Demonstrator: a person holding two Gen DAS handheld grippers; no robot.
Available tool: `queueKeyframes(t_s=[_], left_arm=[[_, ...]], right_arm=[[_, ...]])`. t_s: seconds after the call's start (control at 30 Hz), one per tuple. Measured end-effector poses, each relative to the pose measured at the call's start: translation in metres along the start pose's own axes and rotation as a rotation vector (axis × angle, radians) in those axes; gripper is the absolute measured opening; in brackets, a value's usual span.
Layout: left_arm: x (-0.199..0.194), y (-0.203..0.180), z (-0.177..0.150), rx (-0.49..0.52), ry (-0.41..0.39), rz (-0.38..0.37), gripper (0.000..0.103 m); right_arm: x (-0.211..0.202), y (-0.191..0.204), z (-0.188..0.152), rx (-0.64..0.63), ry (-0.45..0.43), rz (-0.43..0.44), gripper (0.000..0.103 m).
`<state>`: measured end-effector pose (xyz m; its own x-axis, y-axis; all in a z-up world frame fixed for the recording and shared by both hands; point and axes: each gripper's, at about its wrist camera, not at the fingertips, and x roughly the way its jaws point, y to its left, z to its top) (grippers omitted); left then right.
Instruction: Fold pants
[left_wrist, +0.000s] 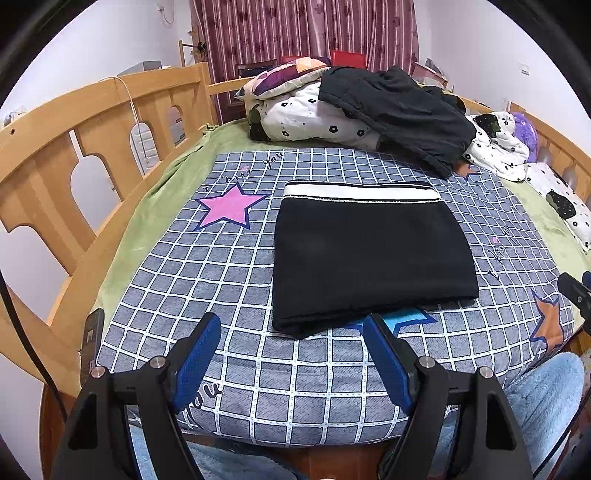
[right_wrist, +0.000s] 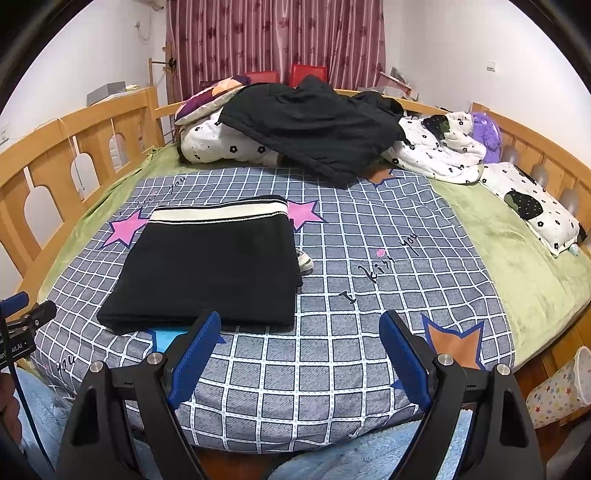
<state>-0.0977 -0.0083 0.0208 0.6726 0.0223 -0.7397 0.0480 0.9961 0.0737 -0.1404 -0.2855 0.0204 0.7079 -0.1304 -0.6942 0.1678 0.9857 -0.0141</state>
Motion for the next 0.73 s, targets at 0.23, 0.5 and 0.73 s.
queueKeyframes(t_s=[0.23,0.5,0.73], left_arm=[[0.0,0.0,0.0,-0.003,0.001,-0.001,0.078],[-0.002,-0.003,0.0,-0.005,-0.001,0.0,0.078],[-0.004,-0.012,0.006,-0.007,-0.009,0.01,0.078]], right_arm=[[0.001,-0.002,0.001,0.004,0.005,-0.004,0.087],[0.002,0.0,0.001,0.006,0.008,-0.005,0.087],[0.004,0.001,0.001,0.007,0.014,-0.003,0.087]])
